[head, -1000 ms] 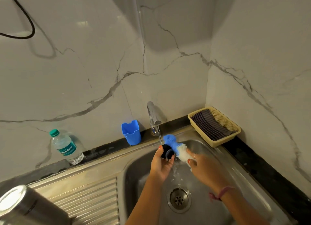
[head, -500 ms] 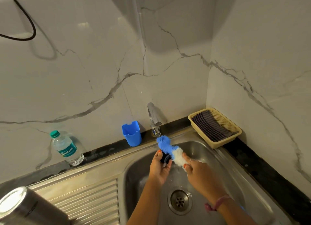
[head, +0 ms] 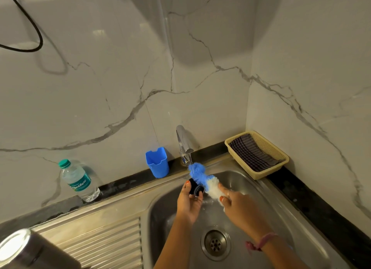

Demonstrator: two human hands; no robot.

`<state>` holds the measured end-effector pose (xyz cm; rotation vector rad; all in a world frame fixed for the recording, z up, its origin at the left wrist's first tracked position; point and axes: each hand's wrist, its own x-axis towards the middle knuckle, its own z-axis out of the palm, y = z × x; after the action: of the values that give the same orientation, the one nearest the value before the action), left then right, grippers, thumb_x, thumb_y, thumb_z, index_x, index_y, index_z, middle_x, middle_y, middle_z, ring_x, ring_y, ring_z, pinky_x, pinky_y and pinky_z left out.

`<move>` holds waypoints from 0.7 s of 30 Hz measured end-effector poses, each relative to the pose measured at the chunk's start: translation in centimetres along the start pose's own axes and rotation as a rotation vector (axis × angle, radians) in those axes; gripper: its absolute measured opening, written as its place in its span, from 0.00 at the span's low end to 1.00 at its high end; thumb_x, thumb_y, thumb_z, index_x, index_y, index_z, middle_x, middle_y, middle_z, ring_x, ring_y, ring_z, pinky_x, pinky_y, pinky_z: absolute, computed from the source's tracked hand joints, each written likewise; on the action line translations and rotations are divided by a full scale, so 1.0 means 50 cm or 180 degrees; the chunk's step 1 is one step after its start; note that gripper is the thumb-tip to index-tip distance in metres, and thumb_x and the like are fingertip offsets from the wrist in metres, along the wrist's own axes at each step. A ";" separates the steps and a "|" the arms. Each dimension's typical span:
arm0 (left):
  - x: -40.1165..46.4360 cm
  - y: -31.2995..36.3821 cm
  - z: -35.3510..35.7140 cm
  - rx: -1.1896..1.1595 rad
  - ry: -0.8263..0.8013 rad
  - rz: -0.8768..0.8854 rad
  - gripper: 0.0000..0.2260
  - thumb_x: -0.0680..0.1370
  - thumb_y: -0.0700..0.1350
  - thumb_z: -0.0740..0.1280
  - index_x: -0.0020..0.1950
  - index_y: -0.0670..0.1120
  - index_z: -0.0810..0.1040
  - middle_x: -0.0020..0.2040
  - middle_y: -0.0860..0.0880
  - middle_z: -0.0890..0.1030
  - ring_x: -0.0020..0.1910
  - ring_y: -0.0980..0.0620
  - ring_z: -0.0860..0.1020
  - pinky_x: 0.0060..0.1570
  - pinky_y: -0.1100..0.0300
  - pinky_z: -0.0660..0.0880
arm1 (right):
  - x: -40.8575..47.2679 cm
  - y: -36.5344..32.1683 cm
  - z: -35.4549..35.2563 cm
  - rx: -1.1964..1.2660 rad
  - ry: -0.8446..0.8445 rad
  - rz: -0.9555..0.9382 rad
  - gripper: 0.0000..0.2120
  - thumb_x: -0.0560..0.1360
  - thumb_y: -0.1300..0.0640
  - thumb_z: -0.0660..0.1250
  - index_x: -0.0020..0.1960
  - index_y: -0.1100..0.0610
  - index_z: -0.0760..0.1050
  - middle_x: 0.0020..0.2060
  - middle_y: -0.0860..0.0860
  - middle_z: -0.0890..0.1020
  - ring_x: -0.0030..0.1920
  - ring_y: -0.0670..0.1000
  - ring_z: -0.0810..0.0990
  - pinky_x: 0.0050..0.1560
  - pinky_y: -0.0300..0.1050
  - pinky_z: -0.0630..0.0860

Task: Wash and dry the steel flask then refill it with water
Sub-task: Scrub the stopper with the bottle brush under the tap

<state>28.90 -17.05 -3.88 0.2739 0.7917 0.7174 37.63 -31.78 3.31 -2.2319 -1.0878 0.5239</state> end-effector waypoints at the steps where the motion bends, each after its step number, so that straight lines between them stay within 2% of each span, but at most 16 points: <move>1: -0.001 0.003 0.000 -0.0018 0.0011 -0.0003 0.16 0.81 0.42 0.65 0.69 0.40 0.74 0.64 0.37 0.77 0.52 0.44 0.79 0.37 0.60 0.81 | 0.000 0.003 0.000 0.0002 0.0015 -0.0021 0.20 0.81 0.50 0.56 0.73 0.40 0.62 0.45 0.49 0.83 0.39 0.42 0.77 0.44 0.38 0.76; 4: -0.005 0.004 0.000 -0.0072 -0.0076 -0.0043 0.17 0.81 0.41 0.65 0.69 0.41 0.73 0.64 0.35 0.76 0.58 0.40 0.78 0.37 0.58 0.82 | 0.012 0.016 -0.008 -0.0071 -0.0006 0.0087 0.21 0.82 0.50 0.55 0.74 0.43 0.62 0.49 0.50 0.83 0.41 0.43 0.77 0.47 0.40 0.77; 7: -0.007 0.005 0.006 -0.0104 -0.0108 0.0000 0.14 0.83 0.40 0.62 0.69 0.43 0.73 0.63 0.35 0.76 0.56 0.39 0.79 0.38 0.55 0.83 | 0.004 0.005 -0.004 0.0005 -0.0026 0.0054 0.21 0.82 0.50 0.55 0.74 0.42 0.61 0.51 0.51 0.83 0.46 0.46 0.80 0.49 0.40 0.76; 9: -0.003 0.007 0.008 -0.0153 -0.0088 0.0027 0.14 0.83 0.40 0.60 0.69 0.41 0.72 0.64 0.35 0.76 0.56 0.39 0.79 0.39 0.54 0.83 | -0.004 0.001 -0.001 0.0043 -0.0003 -0.0010 0.21 0.82 0.50 0.55 0.73 0.41 0.60 0.51 0.51 0.83 0.46 0.45 0.80 0.47 0.39 0.76; 12: 0.002 0.007 0.004 -0.0088 -0.0079 -0.0043 0.15 0.83 0.42 0.62 0.68 0.38 0.73 0.65 0.34 0.77 0.61 0.37 0.78 0.40 0.54 0.83 | 0.003 0.017 -0.007 0.0086 0.0001 0.0090 0.20 0.82 0.50 0.56 0.73 0.41 0.62 0.48 0.51 0.83 0.44 0.45 0.80 0.48 0.42 0.79; 16: 0.001 0.000 0.009 -0.0030 -0.0211 0.0007 0.18 0.81 0.46 0.65 0.67 0.37 0.74 0.64 0.35 0.78 0.58 0.42 0.80 0.43 0.56 0.82 | -0.005 0.007 0.003 0.0057 -0.0040 0.0022 0.21 0.82 0.50 0.56 0.74 0.41 0.60 0.48 0.51 0.83 0.44 0.46 0.79 0.47 0.41 0.77; 18: 0.000 -0.001 0.013 -0.0034 -0.0266 0.0093 0.18 0.81 0.46 0.65 0.67 0.37 0.75 0.62 0.36 0.80 0.57 0.43 0.81 0.45 0.55 0.83 | -0.013 -0.005 0.008 0.0052 0.0007 -0.0108 0.21 0.81 0.50 0.56 0.73 0.39 0.60 0.48 0.50 0.83 0.45 0.46 0.80 0.47 0.41 0.76; 21: -0.006 0.001 0.017 -0.0053 -0.0247 0.0098 0.17 0.81 0.46 0.66 0.66 0.37 0.75 0.60 0.37 0.81 0.57 0.43 0.81 0.46 0.55 0.83 | 0.002 0.004 0.002 0.0055 0.0045 0.0013 0.21 0.81 0.50 0.56 0.73 0.40 0.62 0.49 0.51 0.84 0.47 0.48 0.81 0.50 0.43 0.77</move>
<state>29.35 -17.17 -3.10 0.2978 0.7087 0.7377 37.76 -31.78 3.09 -2.2200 -1.0679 0.5167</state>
